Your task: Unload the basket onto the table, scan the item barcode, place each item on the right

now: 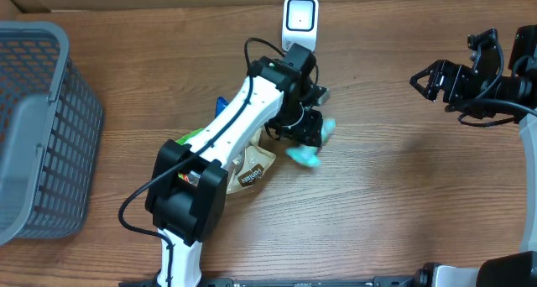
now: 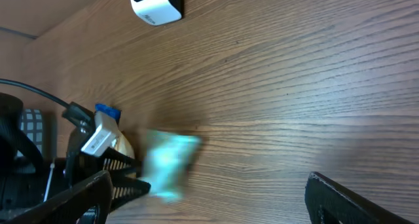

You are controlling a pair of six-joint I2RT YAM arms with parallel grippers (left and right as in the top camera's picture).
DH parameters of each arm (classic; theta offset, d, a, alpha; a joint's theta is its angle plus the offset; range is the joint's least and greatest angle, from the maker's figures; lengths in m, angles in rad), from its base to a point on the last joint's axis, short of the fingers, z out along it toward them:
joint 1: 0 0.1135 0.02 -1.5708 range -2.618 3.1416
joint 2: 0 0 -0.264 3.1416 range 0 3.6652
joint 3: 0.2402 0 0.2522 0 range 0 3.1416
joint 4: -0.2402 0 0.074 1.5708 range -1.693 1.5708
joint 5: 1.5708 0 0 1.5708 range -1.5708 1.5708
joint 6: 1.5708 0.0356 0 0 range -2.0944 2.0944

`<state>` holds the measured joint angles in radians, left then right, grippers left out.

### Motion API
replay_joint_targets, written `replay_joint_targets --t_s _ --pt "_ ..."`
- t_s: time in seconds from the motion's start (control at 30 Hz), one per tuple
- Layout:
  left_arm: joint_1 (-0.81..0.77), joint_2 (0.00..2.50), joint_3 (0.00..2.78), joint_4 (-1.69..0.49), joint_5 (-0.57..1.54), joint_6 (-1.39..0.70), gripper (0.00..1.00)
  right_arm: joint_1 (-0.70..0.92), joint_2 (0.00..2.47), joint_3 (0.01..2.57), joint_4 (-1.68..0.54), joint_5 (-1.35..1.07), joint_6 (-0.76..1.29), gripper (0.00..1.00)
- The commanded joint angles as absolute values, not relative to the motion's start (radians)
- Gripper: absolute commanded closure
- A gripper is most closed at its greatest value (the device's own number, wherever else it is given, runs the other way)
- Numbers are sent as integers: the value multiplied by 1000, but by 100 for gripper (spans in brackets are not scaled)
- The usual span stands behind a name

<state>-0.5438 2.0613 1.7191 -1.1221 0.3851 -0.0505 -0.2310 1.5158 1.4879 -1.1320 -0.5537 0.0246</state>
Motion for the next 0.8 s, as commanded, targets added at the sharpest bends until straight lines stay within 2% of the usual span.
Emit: replay_joint_targets --t_s 0.0,0.27,0.4,0.5,0.57,0.77 --pt "-526 2057 1731 -1125 389 -22 51 -231 1510 1513 -1130 -570 27 6" --pt "-412 2057 1747 -1155 395 -104 53 -224 1527 1486 -1131 -571 59 7" --pt "-343 2057 1750 -1161 404 -114 48 -183 1569 1480 -1122 -570 117 10" --pt "-295 2057 1750 -1154 404 -141 47 -124 1614 1476 -1100 -570 192 15" --pt "-271 2057 1750 -1147 404 -156 47 -75 1652 1476 -1089 -566 265 23" --pt "-239 2057 1749 -1140 381 -157 46 94 1769 1467 -1104 -513 478 25"
